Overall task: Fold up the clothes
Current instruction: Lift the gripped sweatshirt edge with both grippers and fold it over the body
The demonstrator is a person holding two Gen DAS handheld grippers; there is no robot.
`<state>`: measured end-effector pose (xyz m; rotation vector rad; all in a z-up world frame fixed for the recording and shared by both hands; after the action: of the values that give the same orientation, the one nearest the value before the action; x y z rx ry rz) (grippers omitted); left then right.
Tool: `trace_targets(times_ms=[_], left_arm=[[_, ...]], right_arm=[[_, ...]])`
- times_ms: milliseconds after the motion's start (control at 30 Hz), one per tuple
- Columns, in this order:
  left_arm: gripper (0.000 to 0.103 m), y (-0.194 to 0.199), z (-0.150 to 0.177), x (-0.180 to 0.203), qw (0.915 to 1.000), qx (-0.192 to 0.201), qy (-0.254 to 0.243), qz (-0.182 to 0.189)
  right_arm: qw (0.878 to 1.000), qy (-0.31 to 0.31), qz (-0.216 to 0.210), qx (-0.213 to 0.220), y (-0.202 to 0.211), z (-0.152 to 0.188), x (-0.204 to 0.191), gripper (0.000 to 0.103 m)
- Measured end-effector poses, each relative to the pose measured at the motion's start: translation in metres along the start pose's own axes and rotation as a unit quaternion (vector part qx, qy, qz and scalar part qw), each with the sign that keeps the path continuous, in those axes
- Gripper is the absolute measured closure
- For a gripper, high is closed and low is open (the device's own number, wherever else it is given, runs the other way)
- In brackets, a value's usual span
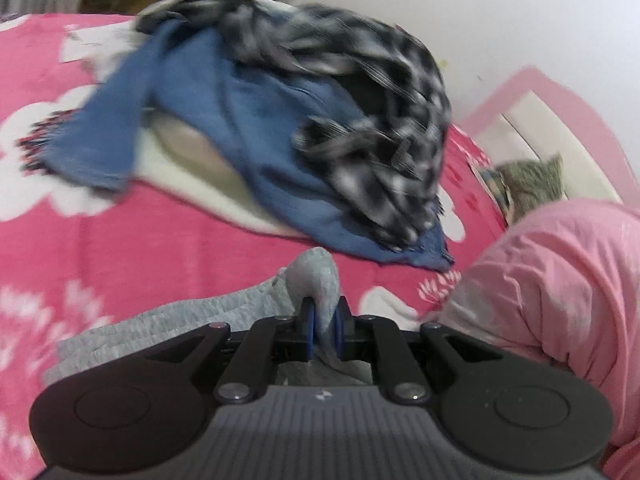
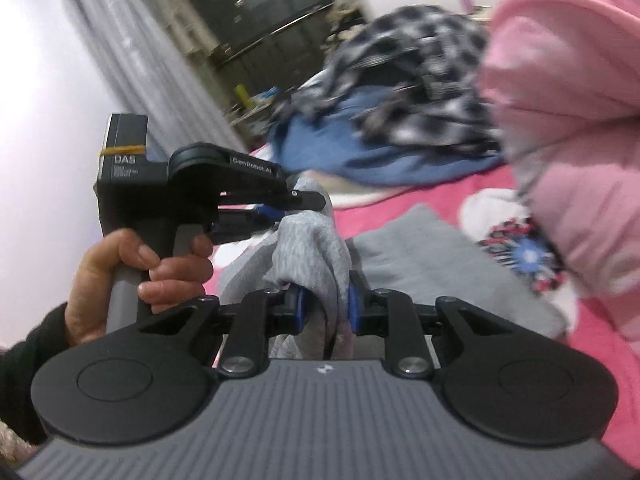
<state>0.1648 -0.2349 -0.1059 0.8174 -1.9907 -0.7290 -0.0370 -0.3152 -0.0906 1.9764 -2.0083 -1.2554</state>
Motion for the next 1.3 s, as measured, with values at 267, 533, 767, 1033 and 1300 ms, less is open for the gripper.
trace_targets(times_ms=[267, 533, 767, 1033, 1300], left_arm=[[0.072, -0.073, 0.011, 0.036, 0.997, -0.049, -0.06, 0.004], [0.037, 0.014, 0.019, 0.003, 0.9968, 0.004, -0.077, 0.021], [0.026, 0.089, 0.071, -0.082, 0.9999, 0.011, 0.008, -0.009], [0.027, 0.051, 0.124, -0.123, 0.9859, -0.036, 0.147, 0.072], [0.036, 0.015, 0.114, -0.115, 0.9761, -0.023, 0.166, 0.138]], right_arm=[[0.994, -0.105, 0.028, 0.006, -0.012, 0.011, 0.089, 0.083], [0.985, -0.163, 0.057, 0.026, 0.014, 0.019, 0.137, 0.04], [0.973, -0.231, 0.016, -0.018, 0.008, 0.036, 0.132, 0.02], [0.938, -0.332, -0.047, -0.086, -0.035, 0.068, 0.125, 0.014], [0.927, -0.361, -0.083, -0.055, -0.056, 0.052, 0.125, 0.001]])
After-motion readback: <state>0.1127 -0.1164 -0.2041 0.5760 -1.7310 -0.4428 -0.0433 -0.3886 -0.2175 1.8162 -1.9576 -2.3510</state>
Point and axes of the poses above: each gripper's, at about its wrist camera, not at the fingertips, and y roughly against the way its jaws point, x to its right, z to its underside, the point moved 7 cm from there along -y, roughly the way its jaws point, and after that the axes turned 7 degrees about -x, right-handed, at the moved point
